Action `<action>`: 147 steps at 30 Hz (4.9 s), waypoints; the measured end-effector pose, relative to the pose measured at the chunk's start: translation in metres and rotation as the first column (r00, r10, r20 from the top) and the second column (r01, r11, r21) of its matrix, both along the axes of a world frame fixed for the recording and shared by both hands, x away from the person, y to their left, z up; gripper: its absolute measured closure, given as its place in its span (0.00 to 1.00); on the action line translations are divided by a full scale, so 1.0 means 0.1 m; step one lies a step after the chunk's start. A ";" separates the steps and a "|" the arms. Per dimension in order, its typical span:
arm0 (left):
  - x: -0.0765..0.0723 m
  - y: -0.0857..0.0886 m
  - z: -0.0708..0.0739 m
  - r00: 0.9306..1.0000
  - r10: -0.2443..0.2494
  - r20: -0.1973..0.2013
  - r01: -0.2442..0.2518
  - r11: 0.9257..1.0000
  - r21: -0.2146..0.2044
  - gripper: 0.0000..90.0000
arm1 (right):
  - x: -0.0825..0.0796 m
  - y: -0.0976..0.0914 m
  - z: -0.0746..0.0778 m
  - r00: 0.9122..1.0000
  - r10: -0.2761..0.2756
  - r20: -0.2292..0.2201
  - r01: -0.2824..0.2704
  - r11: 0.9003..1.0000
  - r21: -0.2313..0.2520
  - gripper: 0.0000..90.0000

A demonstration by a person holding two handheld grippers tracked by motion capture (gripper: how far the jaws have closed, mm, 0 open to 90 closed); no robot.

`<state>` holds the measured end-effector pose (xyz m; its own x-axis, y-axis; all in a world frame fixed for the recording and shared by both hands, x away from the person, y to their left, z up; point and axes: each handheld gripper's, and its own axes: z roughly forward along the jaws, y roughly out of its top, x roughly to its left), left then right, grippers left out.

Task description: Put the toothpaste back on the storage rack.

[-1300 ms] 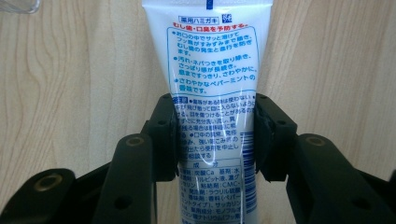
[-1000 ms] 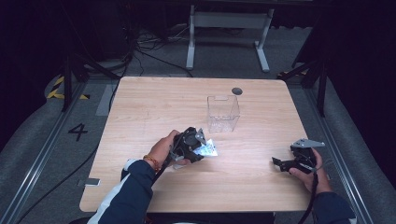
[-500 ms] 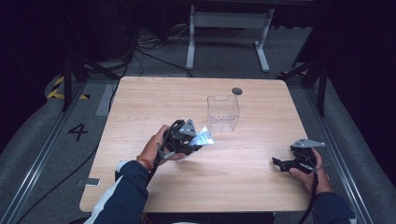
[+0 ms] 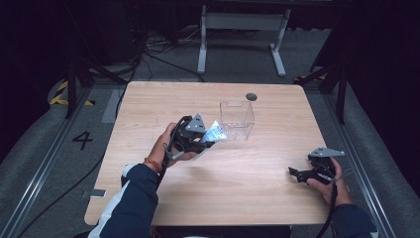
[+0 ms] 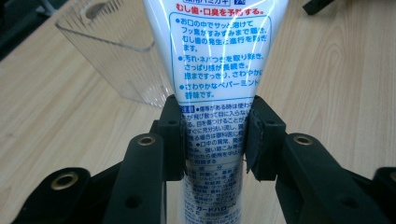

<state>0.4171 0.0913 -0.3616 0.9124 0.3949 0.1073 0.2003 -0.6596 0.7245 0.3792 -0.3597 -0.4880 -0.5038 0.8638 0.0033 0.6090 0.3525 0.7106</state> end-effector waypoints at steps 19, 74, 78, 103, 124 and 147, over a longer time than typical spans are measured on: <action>0.16 0.00 0.45 0.994 0.051 0.092 -0.041 0.993 -0.111 0.72 | 0.00 0.00 0.00 1.000 0.000 0.000 0.000 1.000 0.000 0.01; 0.92 -0.82 0.38 0.992 0.063 0.113 -0.037 0.975 -0.218 0.72 | 0.00 0.00 0.00 1.000 0.001 -0.001 -0.001 1.000 0.003 0.01; 0.96 -0.83 0.32 0.991 0.075 0.109 -0.049 0.973 -0.224 0.72 | 0.00 0.00 0.00 1.000 0.001 -0.001 -0.001 1.000 0.003 0.01; 1.13 -0.81 -0.08 0.993 0.108 0.054 -0.094 0.970 -0.225 0.71 | 0.00 0.00 0.00 1.000 0.004 0.002 -0.004 1.000 0.002 0.01; 1.08 -0.83 -0.34 0.993 0.117 0.014 -0.112 0.976 -0.184 0.70 | 0.00 0.00 0.00 1.000 0.004 0.000 -0.004 1.000 0.002 0.01; 1.08 -0.87 -0.46 0.994 0.113 0.002 -0.113 0.991 -0.071 0.67 | 0.00 0.00 0.00 1.000 0.004 0.000 -0.004 1.000 0.002 0.01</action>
